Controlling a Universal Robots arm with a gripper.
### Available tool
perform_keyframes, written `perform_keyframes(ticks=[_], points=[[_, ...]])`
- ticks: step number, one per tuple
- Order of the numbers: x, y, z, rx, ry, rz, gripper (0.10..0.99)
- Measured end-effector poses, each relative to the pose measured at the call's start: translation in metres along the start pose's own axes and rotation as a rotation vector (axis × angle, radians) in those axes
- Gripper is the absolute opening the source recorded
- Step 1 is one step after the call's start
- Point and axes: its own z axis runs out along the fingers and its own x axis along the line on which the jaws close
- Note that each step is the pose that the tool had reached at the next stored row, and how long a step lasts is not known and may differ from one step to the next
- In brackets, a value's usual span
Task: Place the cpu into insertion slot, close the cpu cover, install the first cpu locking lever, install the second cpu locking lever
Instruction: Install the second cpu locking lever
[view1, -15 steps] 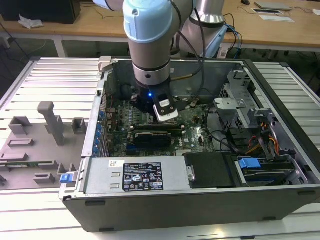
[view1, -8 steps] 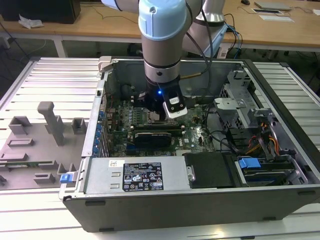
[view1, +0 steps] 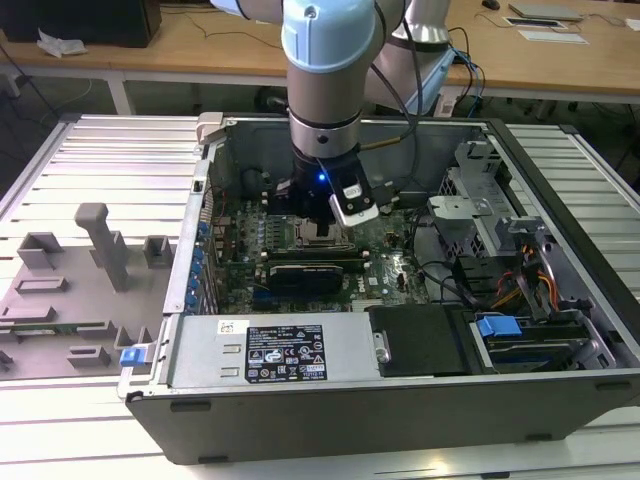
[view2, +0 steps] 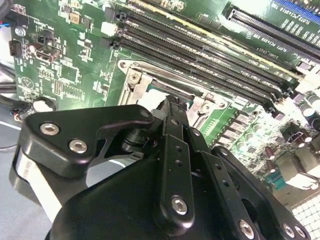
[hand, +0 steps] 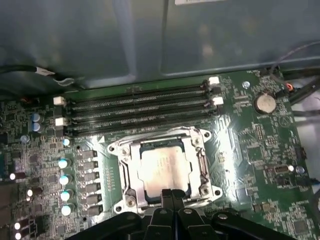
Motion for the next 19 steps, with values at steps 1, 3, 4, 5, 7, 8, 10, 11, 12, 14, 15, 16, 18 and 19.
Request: perform_keyframes(ticks=[1,3,4,5,7,8,10,11,12,14,15,16,18,19], points=[[-0.0004,0.0023,0.0004,0.012,0.0037,0.000,0.106],[-0.0012,0.0079,0.0014,0.031,0.0097,-0.001,0.106],[-0.0013,0.0098,0.0018,0.031,0.0099,-0.003,0.106],[-0.0015,0.0118,0.0021,0.031,0.0101,-0.004,0.106],[-0.0018,0.0172,0.0030,0.032,0.0106,-0.007,0.106],[-0.0023,0.0190,0.0030,0.038,0.0104,-0.008,0.106],[-0.0027,0.0200,0.0013,0.049,0.0089,-0.009,0.106],[-0.0028,0.0204,0.0009,0.052,0.0084,-0.009,0.106],[-0.0028,0.0207,0.0008,0.055,0.0080,-0.009,0.106],[-0.0028,0.0207,0.0008,0.056,0.0080,-0.009,0.106],[-0.0027,0.0207,0.0008,0.056,0.0080,-0.009,0.106],[-0.0027,0.0207,0.0008,0.056,0.0080,-0.009,0.106],[-0.0027,0.0207,0.0008,0.056,0.0079,-0.009,0.106],[-0.0027,0.0207,0.0008,0.056,0.0078,-0.009,0.106]])
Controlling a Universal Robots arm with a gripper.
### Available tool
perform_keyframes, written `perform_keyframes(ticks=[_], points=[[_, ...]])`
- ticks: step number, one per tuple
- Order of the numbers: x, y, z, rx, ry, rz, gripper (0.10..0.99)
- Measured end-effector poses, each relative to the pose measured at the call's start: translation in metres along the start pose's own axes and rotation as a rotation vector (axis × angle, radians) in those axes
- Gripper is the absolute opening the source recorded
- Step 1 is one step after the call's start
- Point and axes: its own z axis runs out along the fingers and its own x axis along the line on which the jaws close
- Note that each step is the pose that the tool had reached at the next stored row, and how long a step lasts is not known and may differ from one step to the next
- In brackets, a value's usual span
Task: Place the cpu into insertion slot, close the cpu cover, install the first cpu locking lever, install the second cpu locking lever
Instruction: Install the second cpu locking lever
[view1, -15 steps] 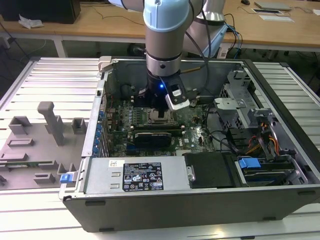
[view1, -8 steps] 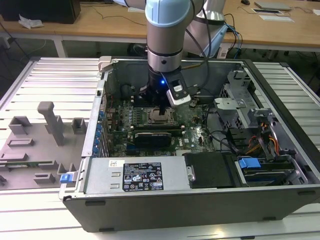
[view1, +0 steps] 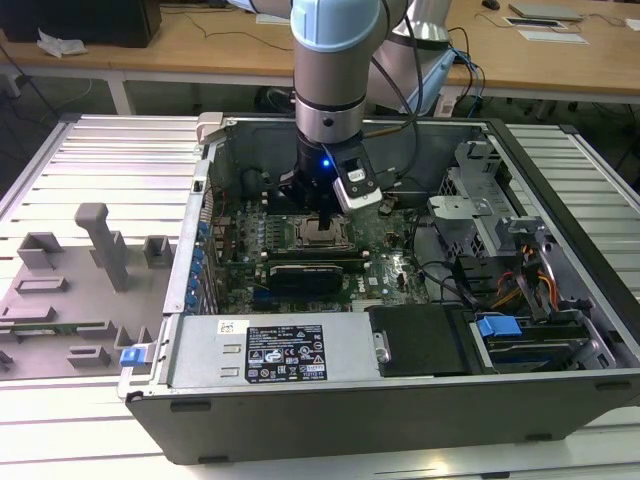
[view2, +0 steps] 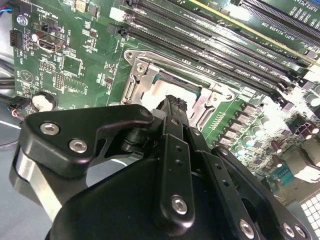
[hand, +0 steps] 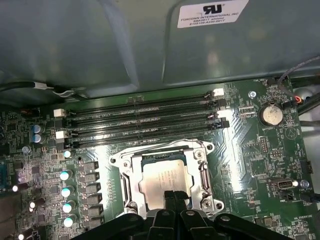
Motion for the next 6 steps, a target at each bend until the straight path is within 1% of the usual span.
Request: perform_keyframes(ticks=[6], points=[[0.0000,0.0000,0.0000,0.001,-0.0001,0.000,0.106]])
